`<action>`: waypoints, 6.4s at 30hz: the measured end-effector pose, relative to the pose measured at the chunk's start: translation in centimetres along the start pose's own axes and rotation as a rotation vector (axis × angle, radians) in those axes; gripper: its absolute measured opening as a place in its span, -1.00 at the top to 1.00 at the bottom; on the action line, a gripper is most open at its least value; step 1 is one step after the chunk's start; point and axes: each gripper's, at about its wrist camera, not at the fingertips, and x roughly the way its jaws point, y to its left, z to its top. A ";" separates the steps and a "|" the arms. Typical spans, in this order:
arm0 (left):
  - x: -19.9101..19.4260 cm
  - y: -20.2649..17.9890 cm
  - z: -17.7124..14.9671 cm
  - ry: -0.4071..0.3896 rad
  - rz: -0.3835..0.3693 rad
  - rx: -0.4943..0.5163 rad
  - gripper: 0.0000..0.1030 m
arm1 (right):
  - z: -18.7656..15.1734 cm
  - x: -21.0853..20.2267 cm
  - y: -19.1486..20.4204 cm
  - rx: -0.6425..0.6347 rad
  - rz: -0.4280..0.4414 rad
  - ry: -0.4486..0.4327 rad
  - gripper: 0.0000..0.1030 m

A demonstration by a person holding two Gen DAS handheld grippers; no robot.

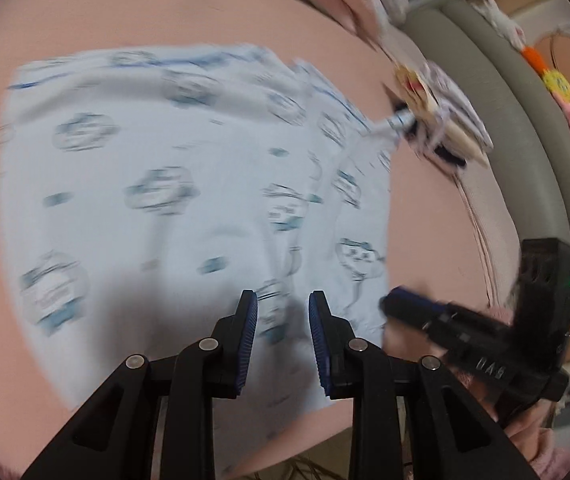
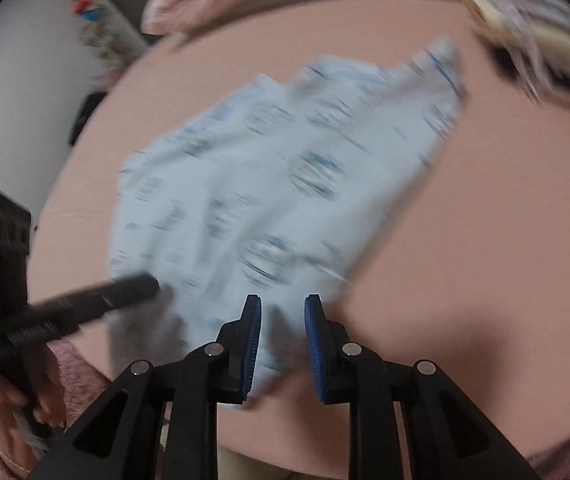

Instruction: Fold clothes

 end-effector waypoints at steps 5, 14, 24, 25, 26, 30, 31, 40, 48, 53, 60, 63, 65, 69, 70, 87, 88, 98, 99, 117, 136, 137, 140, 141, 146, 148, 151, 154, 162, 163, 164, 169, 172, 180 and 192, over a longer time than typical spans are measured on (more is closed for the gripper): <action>2.3 -2.5 -0.1 0.107 0.056 0.117 0.54 | -0.8 0.3 -1.7 0.015 -0.028 0.014 0.58; 3.0 -2.2 0.7 0.137 0.059 0.087 0.54 | -0.5 1.8 -1.0 -0.026 -0.012 0.025 0.58; 3.7 -5.7 -0.2 0.159 0.079 0.188 0.54 | -0.5 1.7 -0.8 -0.085 -0.092 0.018 0.58; 4.3 -5.7 -0.2 0.172 0.096 0.185 0.54 | -0.5 1.6 -0.8 -0.093 -0.100 0.016 0.58; 4.4 -5.7 -0.2 0.172 0.098 0.179 0.54 | -0.4 1.6 -0.7 -0.099 -0.101 0.014 0.58; 4.4 -5.5 -0.1 0.142 0.077 0.155 0.54 | -0.4 1.4 -0.8 -0.112 -0.104 0.015 0.58; 4.4 -5.4 -0.1 0.135 0.072 0.149 0.55 | -0.4 1.4 -0.9 -0.116 -0.108 0.015 0.58; 3.3 -5.3 0.0 0.036 0.056 0.120 0.82 | -0.6 1.1 -1.6 -0.138 -0.173 0.008 0.58; -2.9 -4.9 0.5 -0.188 -0.015 0.067 0.89 | -0.2 1.0 -1.5 -0.126 -0.155 0.008 0.58; -8.5 -1.6 -1.0 -0.325 0.033 -0.017 0.89 | 1.6 -0.2 1.0 -0.153 -0.078 -0.027 0.58; -9.6 3.9 -7.0 -0.300 0.075 -0.239 0.89 | 0.6 3.3 7.2 -0.348 -0.091 0.042 0.41; -7.0 5.3 -8.9 -0.214 0.079 -0.293 0.89 | 0.1 4.9 9.8 -0.433 -0.098 0.077 0.41; -5.3 5.6 -9.6 -0.172 0.105 -0.308 0.89 | -0.3 6.1 11.6 -0.489 -0.102 0.100 0.40; -4.6 5.2 -10.0 -0.147 0.129 -0.289 0.89 | -1.9 7.6 11.6 -0.545 -0.128 0.110 0.40; -4.5 4.9 -10.1 -0.137 0.146 -0.272 0.89 | -2.1 7.1 11.2 -0.534 -0.117 0.107 0.40; -6.7 2.2 1.8 -0.235 0.096 0.072 0.61 | 8.0 1.5 1.5 -0.204 -0.201 0.025 0.28; -5.6 1.9 3.5 -0.239 0.111 0.102 0.61 | 9.0 1.8 1.3 -0.202 -0.212 0.024 0.28; 5.7 -0.5 14.5 -0.104 0.130 0.233 0.62 | 14.8 7.0 -0.4 -0.260 -0.321 0.012 0.28; 6.0 -1.0 14.4 -0.093 0.119 0.249 0.62 | 15.2 7.1 -0.7 -0.246 -0.324 -0.003 0.28; 6.9 -6.3 10.8 -0.043 0.091 0.567 0.56 | 16.6 8.7 -1.9 -0.195 -0.080 -0.012 0.27; -8.7 9.1 10.7 -0.451 0.202 0.011 0.94 | 18.7 7.2 5.0 -0.262 -0.025 -0.117 0.27; -9.5 10.2 10.5 -0.451 0.205 -0.023 0.94 | 19.2 7.6 6.0 -0.276 -0.023 -0.114 0.27; -11.4 12.5 9.9 -0.463 0.207 -0.094 0.94 | 20.6 9.0 9.1 -0.316 -0.028 -0.111 0.27; -11.8 13.0 9.8 -0.473 0.200 -0.116 0.94 | 21.2 9.4 10.1 -0.329 -0.034 -0.110 0.27; -9.3 16.6 10.1 -0.401 0.217 -0.171 0.94 | 22.8 12.1 14.0 -0.423 -0.092 -0.106 0.27; -8.0 17.5 10.6 -0.361 0.238 -0.184 0.94 | 23.2 14.1 14.9 -0.452 -0.167 -0.081 0.27; -7.0 18.3 11.1 -0.331 0.262 -0.193 0.94 | 23.8 14.7 14.7 -0.441 -0.240 -0.091 0.27; -6.7 18.8 11.2 -0.300 0.258 -0.182 0.94 | 24.3 13.9 13.5 -0.379 -0.246 -0.124 0.20; -7.1 18.9 12.5 -0.297 0.277 -0.168 0.88 | 24.7 17.6 15.4 -0.524 -0.230 -0.009 0.31; -6.4 19.4 12.4 -0.271 0.289 -0.193 0.87 | 24.9 17.7 15.4 -0.505 -0.244 -0.021 0.31; -5.7 20.0 12.3 -0.239 0.290 -0.224 0.86 | 25.0 17.7 15.2 -0.478 -0.246 -0.016 0.29; -9.6 19.1 10.2 -0.385 0.358 -0.232 0.83 | 23.0 12.8 16.4 -0.439 -0.183 -0.133 0.22; -10.9 19.2 7.2 -0.393 0.308 -0.279 0.83 | 19.9 9.6 15.5 -0.378 -0.061 -0.112 0.22; -8.1 12.5 -2.0 -0.203 0.229 -0.179 0.83 | 6.3 6.5 17.1 -0.399 0.080 0.058 0.22; -7.2 10.0 -7.3 -0.220 -0.017 -0.230 0.83 | -1.9 10.5 22.7 -0.520 0.119 0.160 0.28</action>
